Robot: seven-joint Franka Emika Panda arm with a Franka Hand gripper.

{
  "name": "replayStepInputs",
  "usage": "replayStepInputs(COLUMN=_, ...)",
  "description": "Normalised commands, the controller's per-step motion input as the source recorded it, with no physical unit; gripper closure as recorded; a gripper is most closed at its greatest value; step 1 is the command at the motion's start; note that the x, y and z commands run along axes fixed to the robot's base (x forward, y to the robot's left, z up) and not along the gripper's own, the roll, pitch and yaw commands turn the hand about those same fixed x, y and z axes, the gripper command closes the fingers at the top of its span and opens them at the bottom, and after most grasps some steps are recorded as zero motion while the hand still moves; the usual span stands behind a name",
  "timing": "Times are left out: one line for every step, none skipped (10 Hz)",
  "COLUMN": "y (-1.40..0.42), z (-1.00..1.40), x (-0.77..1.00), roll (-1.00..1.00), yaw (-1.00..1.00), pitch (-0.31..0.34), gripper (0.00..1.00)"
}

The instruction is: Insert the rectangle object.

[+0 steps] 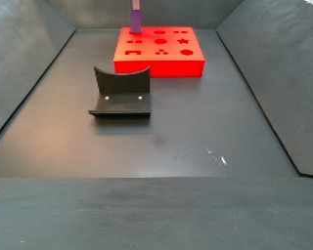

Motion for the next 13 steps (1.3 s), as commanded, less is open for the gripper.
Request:
replayStepInputs(y=0.01, z=-0.16, x=0.0, roll=0.16, yaw=-0.08, pitch=0.026, gripper=1.0)
replayStepInputs(y=0.0, z=-0.19, x=0.0, roll=0.16, yaw=-0.07, pitch=0.027, gripper=1.0)
replayStepInputs(y=0.0, z=-0.21, x=0.05, roll=0.16, yaw=-0.09, pitch=0.027, gripper=1.0)
replayStepInputs(y=0.0, z=-0.22, x=0.07, roll=0.18, yaw=-0.1, pitch=0.034, gripper=1.0)
replayStepInputs(y=-0.01, z=-0.24, x=0.0, roll=0.15, yaw=-0.15, pitch=0.026, gripper=1.0)
replayStepInputs(y=-0.04, z=-0.25, x=0.0, roll=0.03, yaw=0.0, pitch=-0.036, gripper=1.0)
replayStepInputs(y=0.29, z=-0.52, x=0.38, roll=-0.13, yaw=-0.51, pitch=0.101, gripper=1.0)
replayStepInputs(y=0.22, z=-0.59, x=0.47, roll=-0.18, yaw=-0.5, pitch=0.131, gripper=1.0)
replayStepInputs(y=0.19, z=-0.57, x=0.55, roll=-0.17, yaw=-0.45, pitch=0.163, gripper=1.0)
replayStepInputs(y=0.17, z=-0.55, x=0.57, roll=-0.16, yaw=-0.39, pitch=0.203, gripper=1.0)
replayStepInputs(y=0.17, z=-0.61, x=0.6, roll=-0.11, yaw=-0.3, pitch=0.233, gripper=1.0)
replayStepInputs(y=0.09, z=-0.64, x=0.45, roll=-0.08, yaw=-0.31, pitch=0.194, gripper=1.0)
replayStepInputs(y=0.0, z=0.0, x=0.0, roll=0.01, yaw=0.0, pitch=0.0, gripper=1.0)
